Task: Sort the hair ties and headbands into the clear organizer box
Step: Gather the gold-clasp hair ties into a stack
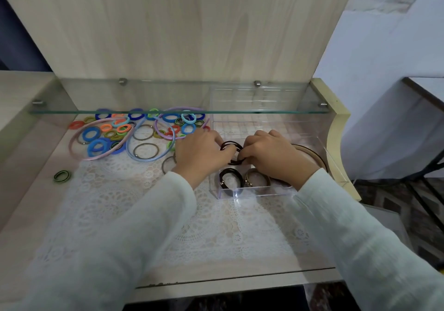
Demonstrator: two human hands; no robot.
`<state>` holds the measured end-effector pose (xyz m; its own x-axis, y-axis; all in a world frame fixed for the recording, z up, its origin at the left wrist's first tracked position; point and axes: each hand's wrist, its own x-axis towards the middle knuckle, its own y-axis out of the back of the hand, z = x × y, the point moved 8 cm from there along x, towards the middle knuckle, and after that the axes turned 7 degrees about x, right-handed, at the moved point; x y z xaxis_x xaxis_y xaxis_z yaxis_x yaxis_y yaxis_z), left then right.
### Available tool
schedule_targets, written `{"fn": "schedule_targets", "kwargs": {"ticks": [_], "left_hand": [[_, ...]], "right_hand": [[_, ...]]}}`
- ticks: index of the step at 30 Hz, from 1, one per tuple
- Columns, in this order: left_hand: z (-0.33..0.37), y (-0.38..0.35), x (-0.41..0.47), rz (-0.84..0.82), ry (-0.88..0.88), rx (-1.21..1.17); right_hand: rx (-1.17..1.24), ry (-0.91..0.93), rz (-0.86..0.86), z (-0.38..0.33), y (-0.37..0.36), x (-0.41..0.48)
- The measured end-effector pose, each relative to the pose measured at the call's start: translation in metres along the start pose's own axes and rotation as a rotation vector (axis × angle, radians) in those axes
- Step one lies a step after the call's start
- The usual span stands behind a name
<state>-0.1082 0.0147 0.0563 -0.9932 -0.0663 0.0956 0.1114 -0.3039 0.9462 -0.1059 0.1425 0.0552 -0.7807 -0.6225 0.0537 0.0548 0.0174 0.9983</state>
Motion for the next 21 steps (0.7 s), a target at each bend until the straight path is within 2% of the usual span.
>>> {"fn": "schedule_targets", "kwargs": {"ticks": [6,11,21], "left_hand": [[-0.011,-0.002,-0.010,0.198,-0.212,-0.273],[-0.016,-0.004,-0.022,0.297,-0.424,-0.171],[-0.017,-0.006,-0.029,0.291,-0.454,-0.148]], "right_hand": [[0.043,-0.070,-0.093,0.002,-0.001,0.004],[0.099,-0.094,-0.135,-0.003,0.000,0.005],[0.138,-0.153,-0.219,-0.013,-0.002,0.004]]}}
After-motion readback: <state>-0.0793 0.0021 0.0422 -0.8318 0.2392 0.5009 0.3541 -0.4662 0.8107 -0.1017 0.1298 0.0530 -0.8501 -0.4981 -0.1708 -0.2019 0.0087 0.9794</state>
